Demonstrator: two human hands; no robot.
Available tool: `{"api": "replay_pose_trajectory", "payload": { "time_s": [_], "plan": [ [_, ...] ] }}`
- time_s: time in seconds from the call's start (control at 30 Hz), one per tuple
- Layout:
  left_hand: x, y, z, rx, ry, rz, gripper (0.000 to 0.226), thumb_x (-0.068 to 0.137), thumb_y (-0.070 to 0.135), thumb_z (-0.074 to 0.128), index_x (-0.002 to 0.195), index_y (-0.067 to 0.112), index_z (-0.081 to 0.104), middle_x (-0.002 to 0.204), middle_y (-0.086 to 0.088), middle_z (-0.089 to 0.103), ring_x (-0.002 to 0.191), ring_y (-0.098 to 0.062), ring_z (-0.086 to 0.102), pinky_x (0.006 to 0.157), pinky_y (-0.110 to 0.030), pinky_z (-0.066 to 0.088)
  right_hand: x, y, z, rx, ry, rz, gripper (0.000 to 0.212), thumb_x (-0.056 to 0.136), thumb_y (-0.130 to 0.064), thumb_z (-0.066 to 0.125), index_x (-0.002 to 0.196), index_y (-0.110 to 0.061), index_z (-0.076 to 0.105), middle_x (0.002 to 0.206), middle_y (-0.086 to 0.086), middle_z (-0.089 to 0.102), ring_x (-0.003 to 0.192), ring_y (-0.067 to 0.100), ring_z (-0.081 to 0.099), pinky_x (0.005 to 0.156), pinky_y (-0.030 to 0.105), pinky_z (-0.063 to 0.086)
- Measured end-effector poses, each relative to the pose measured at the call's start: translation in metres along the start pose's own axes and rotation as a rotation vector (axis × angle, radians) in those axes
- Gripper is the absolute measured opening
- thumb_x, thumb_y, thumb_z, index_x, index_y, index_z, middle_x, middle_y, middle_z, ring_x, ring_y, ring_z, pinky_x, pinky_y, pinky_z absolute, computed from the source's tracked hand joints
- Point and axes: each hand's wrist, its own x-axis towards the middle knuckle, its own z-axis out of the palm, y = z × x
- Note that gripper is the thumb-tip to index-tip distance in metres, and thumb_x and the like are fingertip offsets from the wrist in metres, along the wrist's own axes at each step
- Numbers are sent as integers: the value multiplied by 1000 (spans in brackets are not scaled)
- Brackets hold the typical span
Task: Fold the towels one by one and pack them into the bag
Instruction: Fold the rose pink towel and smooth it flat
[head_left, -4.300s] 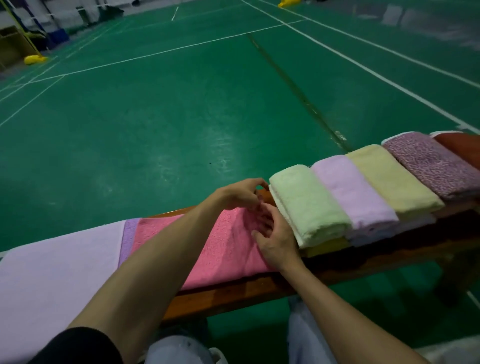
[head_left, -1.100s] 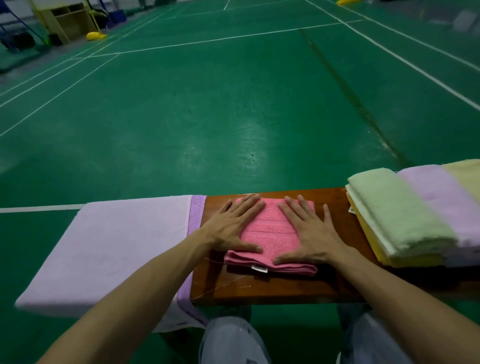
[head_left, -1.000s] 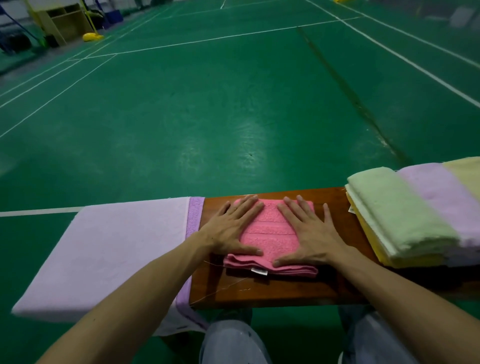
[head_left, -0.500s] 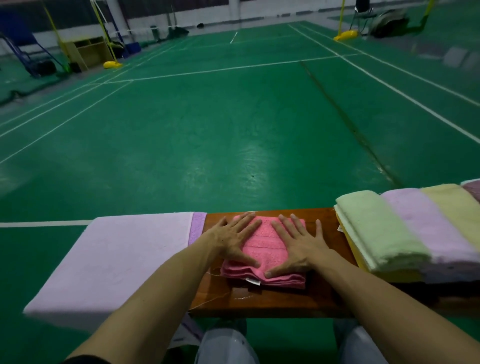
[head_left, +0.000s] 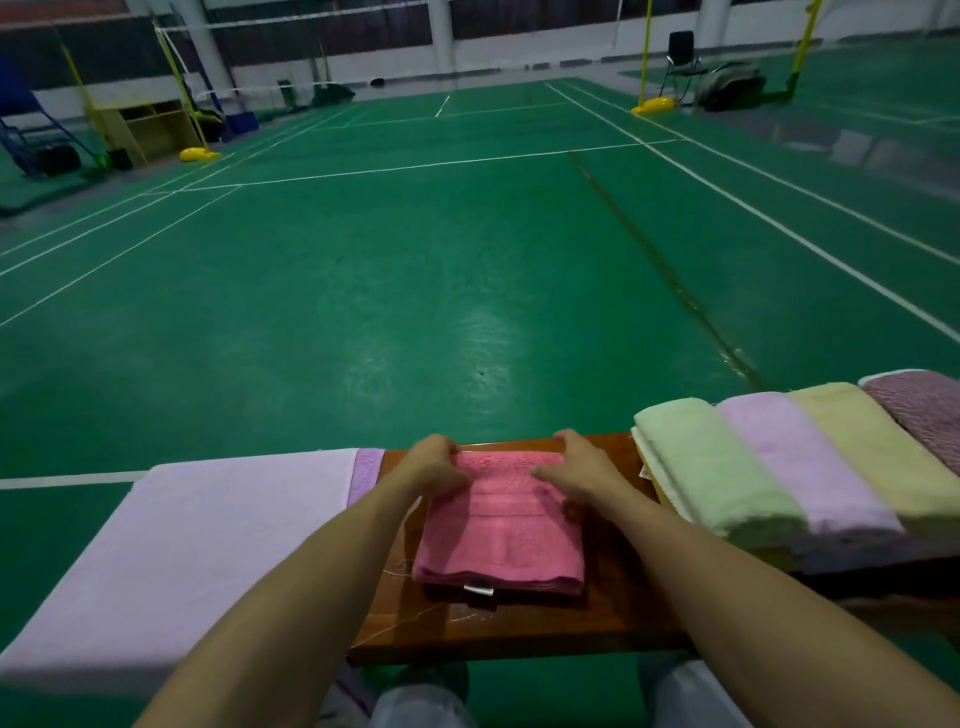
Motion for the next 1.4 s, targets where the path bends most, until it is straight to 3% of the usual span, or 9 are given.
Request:
{"api": "replay_pose_trajectory", "payload": {
  "time_s": [0.1,0.2,0.43,0.57,0.77,0.9,1.07,1.27,1.4],
  "plan": [
    [2,-4,2,-57,36,-5,34,80,17,70,112,11,60,102,-8,64,81,-17,54,67,-23,41,3,5,3,179,-10,62,62,89,-9,63,144,-17,33,85,10,66,43,17,61,43,29,52],
    [2,-8,4,-134,32,2,25,81,13,70,99,14,53,81,-3,60,63,-16,54,50,-21,45,9,12,3,313,-11,109,58,89,3,58,139,-17,35,93,19,65,42,15,59,44,30,51],
    [-2,-11,-1,-190,-26,1,13,79,10,72,84,11,61,71,-5,60,52,-12,53,50,-27,50,9,19,1,486,-46,131,46,91,14,52,125,-14,38,92,20,59,46,19,60,43,30,51],
    [-10,-9,-6,-418,9,-21,16,84,5,68,82,10,53,61,-5,54,35,-8,49,35,-22,45,6,11,-5,715,-17,146,44,91,20,42,119,-13,39,88,15,49,37,20,60,36,27,51],
    [-28,-10,-9,-879,-2,-9,18,81,-3,69,91,4,57,84,-14,59,75,-22,62,67,-34,60,-8,-4,-24,909,2,82,33,89,5,61,110,-16,47,92,13,50,69,26,57,43,34,57],
    [-46,-9,-6,-1159,15,-108,22,89,18,67,101,1,61,92,-10,58,88,-20,57,80,-38,57,-26,-3,-24,829,80,84,22,93,-17,66,106,-16,49,96,10,50,68,26,57,39,33,54],
    [-66,-16,6,-890,109,-104,20,91,12,63,99,-6,62,90,-11,60,78,-17,56,59,-25,53,-47,8,-10,632,112,4,34,87,-1,69,110,-13,47,95,9,48,68,24,57,38,33,53],
    [-72,-27,18,-744,171,-64,7,82,3,71,88,2,66,89,-5,64,88,-19,59,66,-24,47,-63,17,0,299,108,-86,37,85,-6,73,109,-19,47,89,6,54,51,18,60,43,32,54],
    [-75,-23,24,-360,179,61,5,87,16,68,90,16,64,105,3,57,101,-11,51,85,-21,43,-72,17,4,-33,124,-113,33,84,-26,73,105,-26,47,102,-1,60,74,18,66,61,30,58]
  ]
}}
